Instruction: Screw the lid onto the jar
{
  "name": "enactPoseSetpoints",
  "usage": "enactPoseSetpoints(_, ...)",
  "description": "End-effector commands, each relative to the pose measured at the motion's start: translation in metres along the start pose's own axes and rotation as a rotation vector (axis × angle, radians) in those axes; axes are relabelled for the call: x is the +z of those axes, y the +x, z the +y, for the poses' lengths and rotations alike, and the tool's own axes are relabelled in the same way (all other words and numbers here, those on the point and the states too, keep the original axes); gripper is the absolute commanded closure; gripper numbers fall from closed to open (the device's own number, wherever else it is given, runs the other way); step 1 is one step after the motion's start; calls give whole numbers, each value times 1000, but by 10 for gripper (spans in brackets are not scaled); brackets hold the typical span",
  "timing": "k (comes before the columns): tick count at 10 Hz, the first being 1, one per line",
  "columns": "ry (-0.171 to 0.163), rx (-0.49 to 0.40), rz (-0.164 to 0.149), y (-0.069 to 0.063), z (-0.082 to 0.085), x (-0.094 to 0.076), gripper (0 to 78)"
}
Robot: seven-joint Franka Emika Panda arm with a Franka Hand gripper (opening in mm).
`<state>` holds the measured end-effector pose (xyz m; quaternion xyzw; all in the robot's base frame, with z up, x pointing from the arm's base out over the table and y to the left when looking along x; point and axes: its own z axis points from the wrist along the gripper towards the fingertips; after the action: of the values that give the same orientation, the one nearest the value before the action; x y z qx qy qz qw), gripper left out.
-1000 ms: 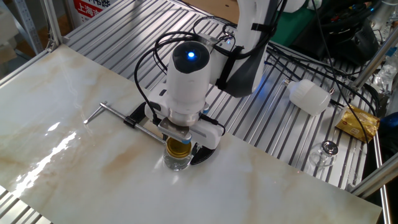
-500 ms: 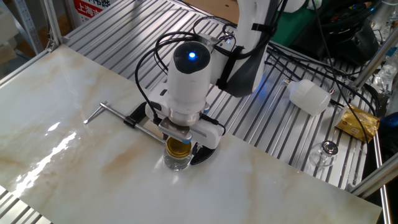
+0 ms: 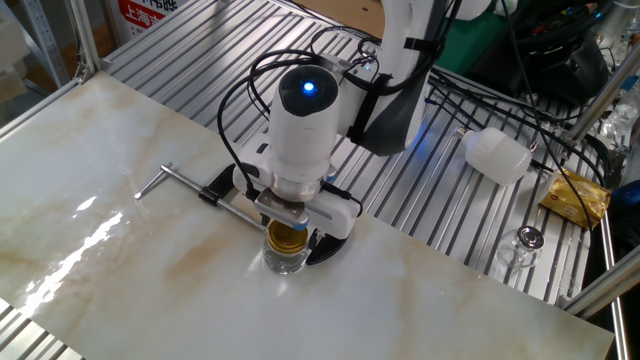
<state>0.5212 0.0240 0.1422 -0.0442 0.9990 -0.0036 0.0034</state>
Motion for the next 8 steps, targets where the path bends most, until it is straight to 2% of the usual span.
enactPoseSetpoints(1, 3, -9, -14, -3, -2, 1, 1)
enactPoseSetpoints(8, 9, -12, -16, -3, -3, 1, 1)
